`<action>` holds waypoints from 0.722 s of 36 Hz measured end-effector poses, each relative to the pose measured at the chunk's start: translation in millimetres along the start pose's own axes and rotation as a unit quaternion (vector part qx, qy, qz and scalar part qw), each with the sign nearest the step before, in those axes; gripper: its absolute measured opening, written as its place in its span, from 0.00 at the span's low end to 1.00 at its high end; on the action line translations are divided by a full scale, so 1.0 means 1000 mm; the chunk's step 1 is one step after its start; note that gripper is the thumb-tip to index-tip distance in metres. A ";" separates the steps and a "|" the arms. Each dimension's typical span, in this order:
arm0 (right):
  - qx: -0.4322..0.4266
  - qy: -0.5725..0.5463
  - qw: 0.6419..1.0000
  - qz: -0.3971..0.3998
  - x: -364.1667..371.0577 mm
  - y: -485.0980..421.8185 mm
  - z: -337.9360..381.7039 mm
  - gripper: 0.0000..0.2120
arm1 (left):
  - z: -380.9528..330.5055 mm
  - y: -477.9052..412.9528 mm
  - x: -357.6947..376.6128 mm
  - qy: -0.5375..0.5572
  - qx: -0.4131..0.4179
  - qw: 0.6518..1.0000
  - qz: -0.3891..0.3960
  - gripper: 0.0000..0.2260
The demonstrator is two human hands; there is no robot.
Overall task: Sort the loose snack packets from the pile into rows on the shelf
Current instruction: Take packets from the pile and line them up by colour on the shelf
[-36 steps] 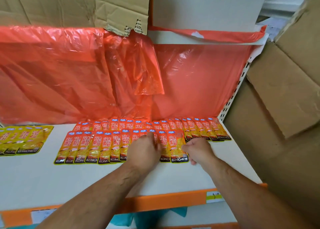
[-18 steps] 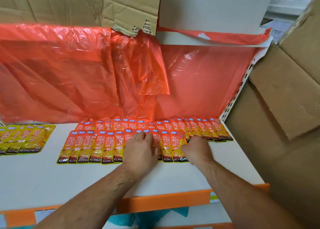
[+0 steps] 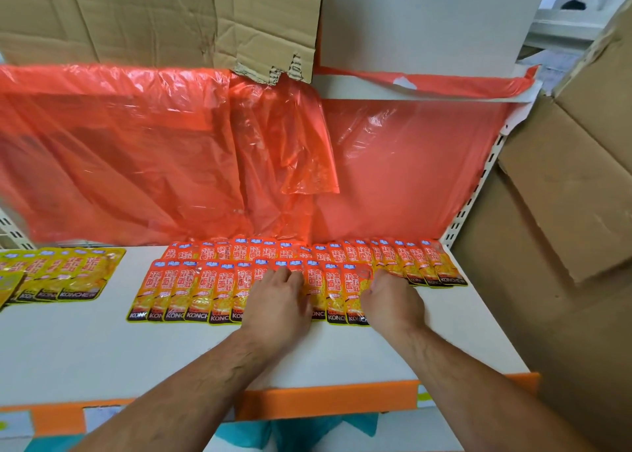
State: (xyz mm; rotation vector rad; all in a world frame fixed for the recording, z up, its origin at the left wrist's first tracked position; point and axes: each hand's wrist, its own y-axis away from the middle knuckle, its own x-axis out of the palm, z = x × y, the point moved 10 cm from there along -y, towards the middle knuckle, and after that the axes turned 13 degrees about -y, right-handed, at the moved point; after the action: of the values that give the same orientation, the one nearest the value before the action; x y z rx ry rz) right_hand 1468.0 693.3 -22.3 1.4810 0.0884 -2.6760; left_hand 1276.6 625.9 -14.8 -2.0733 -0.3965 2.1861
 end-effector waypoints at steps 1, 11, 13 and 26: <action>-0.026 0.008 1.000 -0.007 -0.002 0.002 0.006 0.08 | 0.000 0.001 -0.001 -0.004 0.002 1.000 0.004 0.15; -0.236 0.060 0.964 0.108 0.038 0.030 0.069 0.25 | 0.011 0.021 -0.013 -0.022 -0.035 0.999 0.025 0.26; -0.250 0.064 0.958 0.126 0.046 0.035 0.078 0.26 | 0.020 0.030 -0.011 -0.029 -0.054 0.997 0.055 0.28; -0.356 0.052 0.910 0.205 0.100 0.088 0.170 0.27 | 0.115 0.115 -0.021 -0.079 -0.196 0.975 0.071 0.30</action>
State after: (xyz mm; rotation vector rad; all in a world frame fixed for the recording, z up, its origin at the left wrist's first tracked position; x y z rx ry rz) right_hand 1280.4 586.0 -17.8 1.2130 0.6120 -1.9119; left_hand 1175.8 496.8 -19.4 -2.1752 -0.7747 2.5400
